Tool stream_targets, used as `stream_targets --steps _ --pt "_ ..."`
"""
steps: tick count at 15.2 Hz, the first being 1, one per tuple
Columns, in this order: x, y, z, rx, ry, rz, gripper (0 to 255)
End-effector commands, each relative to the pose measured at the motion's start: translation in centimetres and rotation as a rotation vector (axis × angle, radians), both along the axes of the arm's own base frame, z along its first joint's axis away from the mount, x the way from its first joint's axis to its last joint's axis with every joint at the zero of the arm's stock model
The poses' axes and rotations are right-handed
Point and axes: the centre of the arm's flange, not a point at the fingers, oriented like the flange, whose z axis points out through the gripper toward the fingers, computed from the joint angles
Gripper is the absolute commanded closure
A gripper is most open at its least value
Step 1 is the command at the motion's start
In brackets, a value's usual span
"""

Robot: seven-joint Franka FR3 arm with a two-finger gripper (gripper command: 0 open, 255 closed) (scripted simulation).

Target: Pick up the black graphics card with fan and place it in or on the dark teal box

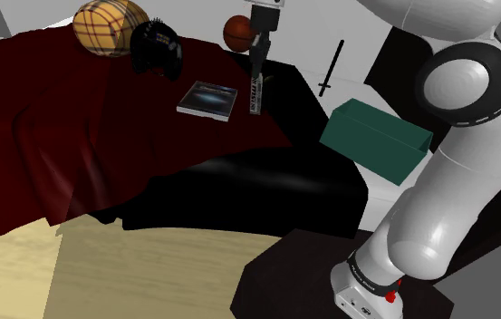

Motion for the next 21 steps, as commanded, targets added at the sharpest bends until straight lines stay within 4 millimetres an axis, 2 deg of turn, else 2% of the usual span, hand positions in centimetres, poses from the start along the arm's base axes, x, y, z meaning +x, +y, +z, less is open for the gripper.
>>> stream_targets --steps 1,21 --pt "0.1 0.0 0.7 0.0 0.0 0.0 255" --pt "-17.5 -19.7 2.4 0.0 0.0 0.0 255"
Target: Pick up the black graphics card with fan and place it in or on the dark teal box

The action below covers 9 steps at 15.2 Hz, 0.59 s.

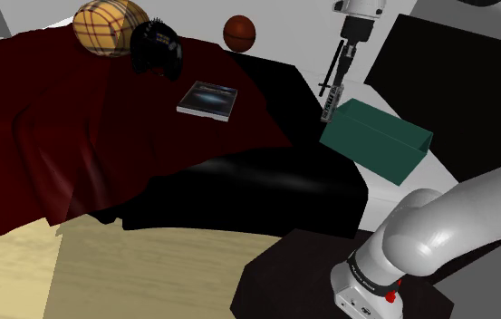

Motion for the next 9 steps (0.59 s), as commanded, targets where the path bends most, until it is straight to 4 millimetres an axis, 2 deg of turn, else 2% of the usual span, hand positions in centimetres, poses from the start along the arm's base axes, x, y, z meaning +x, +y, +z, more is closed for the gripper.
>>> stream_targets --steps 1,9 --pt "-1.8 -2.0 0.3 0.0 0.0 0.001 255" --pt "-8.8 -9.9 1.0 0.0 0.0 0.001 255"
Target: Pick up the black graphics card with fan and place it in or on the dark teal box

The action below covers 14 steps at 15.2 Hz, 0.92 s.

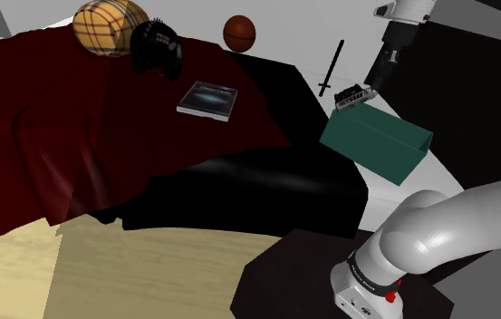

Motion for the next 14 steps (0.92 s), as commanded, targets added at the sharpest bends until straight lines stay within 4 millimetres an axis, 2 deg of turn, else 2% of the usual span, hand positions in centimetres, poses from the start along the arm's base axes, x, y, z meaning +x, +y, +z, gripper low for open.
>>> stream_targets --steps 1,2,14 --pt "-1.9 -1.9 0.0 -0.001 0.001 0.0 255" --pt "-2.8 -2.9 0.1 -0.001 0.001 0.0 255" --pt "-2.8 -2.9 -6.3 -0.001 0.001 0.0 255"
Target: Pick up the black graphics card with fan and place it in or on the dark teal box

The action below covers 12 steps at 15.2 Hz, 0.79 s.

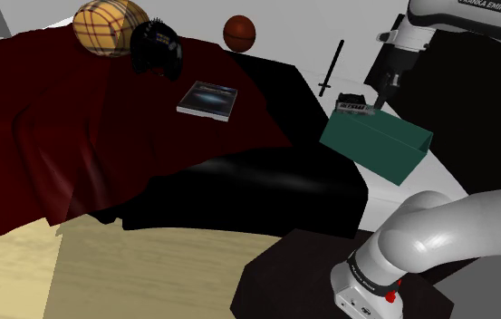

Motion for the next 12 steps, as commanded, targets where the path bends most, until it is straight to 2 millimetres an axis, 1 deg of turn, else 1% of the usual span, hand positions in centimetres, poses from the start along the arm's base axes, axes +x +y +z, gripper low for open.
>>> stream_targets --steps 1,6,12 --pt "0.0 0.0 -1.1 0.0 0.0 0.0 255" --pt "0.0 0.0 -3.8 0.0 0.0 0.0 255" --pt "0.0 0.0 -3.8 0.0 0.0 0.0 255"
